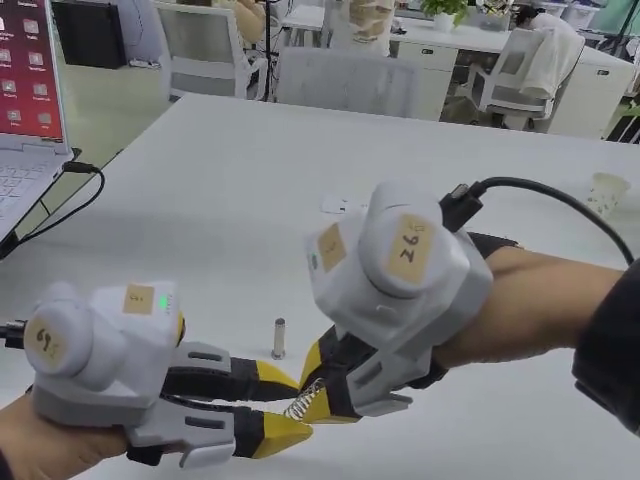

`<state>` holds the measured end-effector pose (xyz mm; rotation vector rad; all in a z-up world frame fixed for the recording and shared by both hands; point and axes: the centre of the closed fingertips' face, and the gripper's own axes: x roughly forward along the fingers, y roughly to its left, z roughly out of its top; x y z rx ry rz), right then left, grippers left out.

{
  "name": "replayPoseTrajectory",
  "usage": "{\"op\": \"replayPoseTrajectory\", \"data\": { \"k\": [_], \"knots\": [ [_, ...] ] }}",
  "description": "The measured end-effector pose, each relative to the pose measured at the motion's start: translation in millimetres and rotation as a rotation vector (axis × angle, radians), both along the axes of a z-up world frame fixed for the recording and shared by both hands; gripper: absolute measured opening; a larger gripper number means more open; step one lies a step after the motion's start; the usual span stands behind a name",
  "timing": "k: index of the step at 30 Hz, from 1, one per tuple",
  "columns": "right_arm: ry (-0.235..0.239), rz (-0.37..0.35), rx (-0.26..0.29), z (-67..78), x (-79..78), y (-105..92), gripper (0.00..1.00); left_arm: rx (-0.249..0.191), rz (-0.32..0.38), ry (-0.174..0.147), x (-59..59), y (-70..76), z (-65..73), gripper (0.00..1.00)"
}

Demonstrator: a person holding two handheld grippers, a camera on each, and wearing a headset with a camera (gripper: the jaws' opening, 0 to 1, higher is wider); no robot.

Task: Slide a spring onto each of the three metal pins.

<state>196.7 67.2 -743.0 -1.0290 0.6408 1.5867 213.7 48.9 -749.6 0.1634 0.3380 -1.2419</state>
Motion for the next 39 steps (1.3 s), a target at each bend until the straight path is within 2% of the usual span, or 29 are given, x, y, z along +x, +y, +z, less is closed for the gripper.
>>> {"op": "replayPoseTrajectory", "data": {
  "k": [15,39],
  "knots": [
    [0.004,-0.009,-0.013,-2.6,1.4,-5.2,0.08,-0.016,0.029,0.021,1.9,3.9,-0.3,0.24],
    [0.002,-0.023,-0.028,-5.3,5.2,-11.6,0.08,-0.048,0.105,0.03,7.4,21.1,4.5,0.36]
  ]
}}
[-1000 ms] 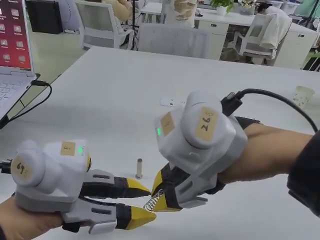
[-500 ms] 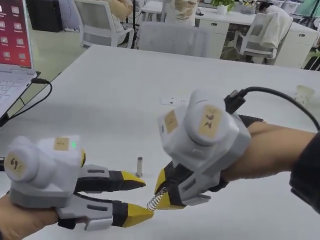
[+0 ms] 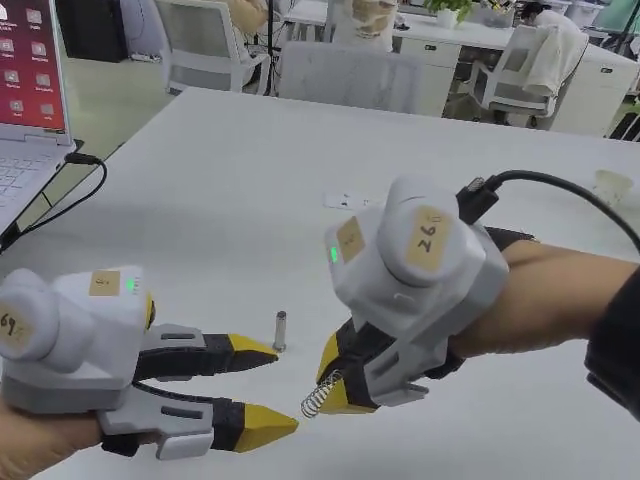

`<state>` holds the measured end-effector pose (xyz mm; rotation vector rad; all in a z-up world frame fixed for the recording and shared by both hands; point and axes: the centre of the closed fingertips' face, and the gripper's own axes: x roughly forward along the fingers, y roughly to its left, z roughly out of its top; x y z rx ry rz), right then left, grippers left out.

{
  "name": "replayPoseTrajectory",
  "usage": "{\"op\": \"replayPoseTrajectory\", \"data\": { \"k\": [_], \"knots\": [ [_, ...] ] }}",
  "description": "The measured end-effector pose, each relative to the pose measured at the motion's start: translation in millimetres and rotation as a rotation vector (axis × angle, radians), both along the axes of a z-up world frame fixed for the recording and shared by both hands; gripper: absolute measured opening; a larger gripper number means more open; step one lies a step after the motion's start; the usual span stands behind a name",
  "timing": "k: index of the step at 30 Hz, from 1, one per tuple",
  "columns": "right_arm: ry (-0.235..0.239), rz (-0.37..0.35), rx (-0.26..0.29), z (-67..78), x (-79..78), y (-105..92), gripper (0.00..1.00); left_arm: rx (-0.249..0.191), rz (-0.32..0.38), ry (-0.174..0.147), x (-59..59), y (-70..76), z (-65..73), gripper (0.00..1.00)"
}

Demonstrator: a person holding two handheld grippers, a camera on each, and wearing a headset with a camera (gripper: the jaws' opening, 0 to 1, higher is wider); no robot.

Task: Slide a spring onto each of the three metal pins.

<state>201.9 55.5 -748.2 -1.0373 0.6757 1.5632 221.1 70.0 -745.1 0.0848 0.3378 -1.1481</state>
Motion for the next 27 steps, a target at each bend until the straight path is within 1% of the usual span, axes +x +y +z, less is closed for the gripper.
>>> {"op": "replayPoseTrajectory", "data": {
  "k": [2,7,19,21,27],
  "knots": [
    [0.001,0.0,-0.001,-0.1,0.0,-0.3,0.08,-0.002,0.009,0.0,-0.4,2.0,-0.2,0.36],
    [0.0,-0.003,-0.002,0.4,1.5,-1.6,0.08,-0.005,0.03,0.011,-0.3,6.3,-1.7,0.39],
    [-0.004,-0.001,-0.007,2.3,5.4,-2.8,0.08,-0.008,0.078,0.0,4.3,15.4,-0.1,0.4],
    [-0.004,0.0,-0.007,3.0,6.1,-2.2,0.08,-0.011,0.087,0.002,4.6,16.7,0.1,0.4],
    [-0.005,0.005,-0.01,3.2,7.8,-1.5,0.08,-0.006,0.098,0.0,3.6,17.1,-0.2,0.4]
  ]
}}
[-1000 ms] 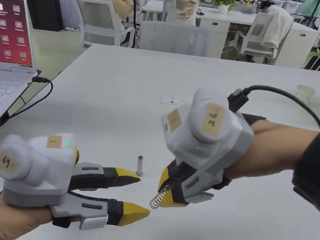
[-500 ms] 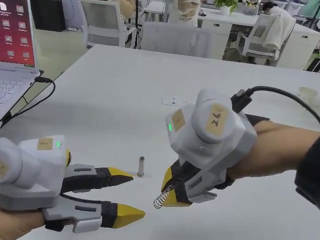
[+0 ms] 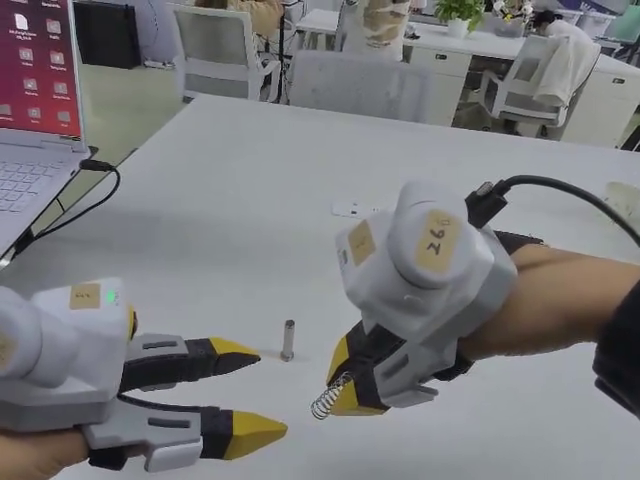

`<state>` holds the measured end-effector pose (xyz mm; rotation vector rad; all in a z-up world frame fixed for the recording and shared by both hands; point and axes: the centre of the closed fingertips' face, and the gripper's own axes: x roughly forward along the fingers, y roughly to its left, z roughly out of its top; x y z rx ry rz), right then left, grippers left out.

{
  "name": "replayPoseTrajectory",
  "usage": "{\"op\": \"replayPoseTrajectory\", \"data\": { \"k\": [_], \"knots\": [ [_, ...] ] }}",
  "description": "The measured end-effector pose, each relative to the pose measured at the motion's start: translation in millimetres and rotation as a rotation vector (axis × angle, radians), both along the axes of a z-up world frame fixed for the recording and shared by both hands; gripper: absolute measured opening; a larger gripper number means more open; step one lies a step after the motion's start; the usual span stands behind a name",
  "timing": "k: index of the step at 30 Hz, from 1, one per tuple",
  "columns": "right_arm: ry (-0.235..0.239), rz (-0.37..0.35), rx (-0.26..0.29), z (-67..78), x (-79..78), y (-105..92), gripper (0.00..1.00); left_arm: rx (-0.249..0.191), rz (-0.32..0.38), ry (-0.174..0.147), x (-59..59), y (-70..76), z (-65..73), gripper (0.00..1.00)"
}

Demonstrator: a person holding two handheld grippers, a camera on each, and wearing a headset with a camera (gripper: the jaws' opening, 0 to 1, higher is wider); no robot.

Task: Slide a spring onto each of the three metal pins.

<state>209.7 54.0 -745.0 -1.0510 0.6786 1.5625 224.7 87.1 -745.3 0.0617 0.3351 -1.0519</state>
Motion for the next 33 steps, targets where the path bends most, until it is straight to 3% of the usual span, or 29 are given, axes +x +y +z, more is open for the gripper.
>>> {"op": "replayPoseTrajectory", "data": {
  "k": [16,33],
  "knots": [
    [-0.022,0.005,0.004,10.9,14.0,4.8,0.08,-0.002,0.01,0.002,0.6,1.3,-0.9,0.4],
    [-0.036,0.008,-0.011,15.8,42.4,14.9,0.08,-0.005,0.019,0.003,1.3,3.2,-0.9,0.4]
  ]
}}
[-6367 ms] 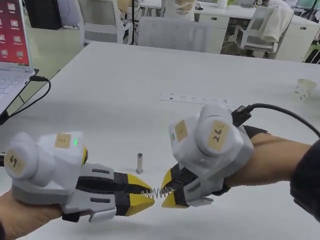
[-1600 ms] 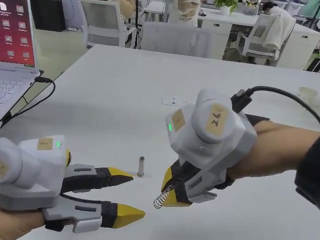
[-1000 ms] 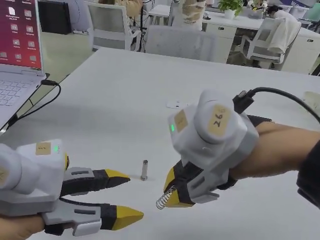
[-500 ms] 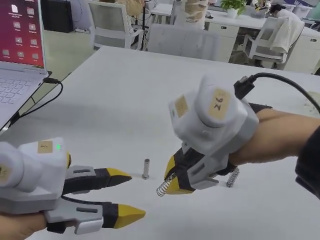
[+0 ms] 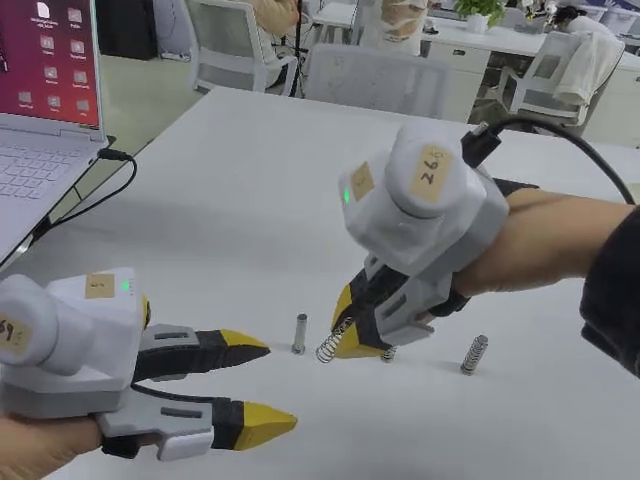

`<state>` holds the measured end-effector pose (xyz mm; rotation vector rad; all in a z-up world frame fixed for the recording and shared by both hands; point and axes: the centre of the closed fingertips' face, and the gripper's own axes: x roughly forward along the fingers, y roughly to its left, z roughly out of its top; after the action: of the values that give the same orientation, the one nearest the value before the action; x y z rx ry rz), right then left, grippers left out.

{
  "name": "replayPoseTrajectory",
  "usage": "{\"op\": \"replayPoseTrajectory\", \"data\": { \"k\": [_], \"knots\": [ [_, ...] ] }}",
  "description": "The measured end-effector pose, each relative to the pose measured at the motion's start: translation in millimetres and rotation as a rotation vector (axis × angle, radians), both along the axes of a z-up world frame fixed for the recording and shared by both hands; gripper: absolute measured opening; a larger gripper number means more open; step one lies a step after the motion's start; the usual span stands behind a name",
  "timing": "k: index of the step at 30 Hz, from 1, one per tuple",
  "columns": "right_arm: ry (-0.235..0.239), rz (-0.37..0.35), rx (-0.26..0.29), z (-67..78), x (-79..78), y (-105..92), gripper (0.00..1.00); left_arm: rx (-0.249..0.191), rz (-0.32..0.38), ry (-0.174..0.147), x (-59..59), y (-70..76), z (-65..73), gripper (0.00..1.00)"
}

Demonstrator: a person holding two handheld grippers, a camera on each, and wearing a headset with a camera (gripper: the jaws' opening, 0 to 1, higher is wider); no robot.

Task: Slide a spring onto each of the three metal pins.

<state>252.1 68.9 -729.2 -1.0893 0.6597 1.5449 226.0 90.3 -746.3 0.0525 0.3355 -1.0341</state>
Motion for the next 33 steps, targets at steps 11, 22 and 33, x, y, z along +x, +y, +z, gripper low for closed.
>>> {"op": "replayPoseTrajectory", "data": {
  "k": [11,22,33],
  "knots": [
    [-0.004,-0.011,-0.024,-2.3,24.6,7.2,0.08,-0.003,0.003,0.002,0.8,0.5,-1.4,0.39],
    [0.01,-0.033,-0.057,-16.9,52.2,16.0,0.08,-0.005,0.003,0.008,1.4,-0.1,-3.7,0.39],
    [0.013,-0.067,-0.078,-30.1,71.0,20.4,0.08,-0.006,0.008,0.013,1.4,0.5,-4.4,0.39]
  ]
}}
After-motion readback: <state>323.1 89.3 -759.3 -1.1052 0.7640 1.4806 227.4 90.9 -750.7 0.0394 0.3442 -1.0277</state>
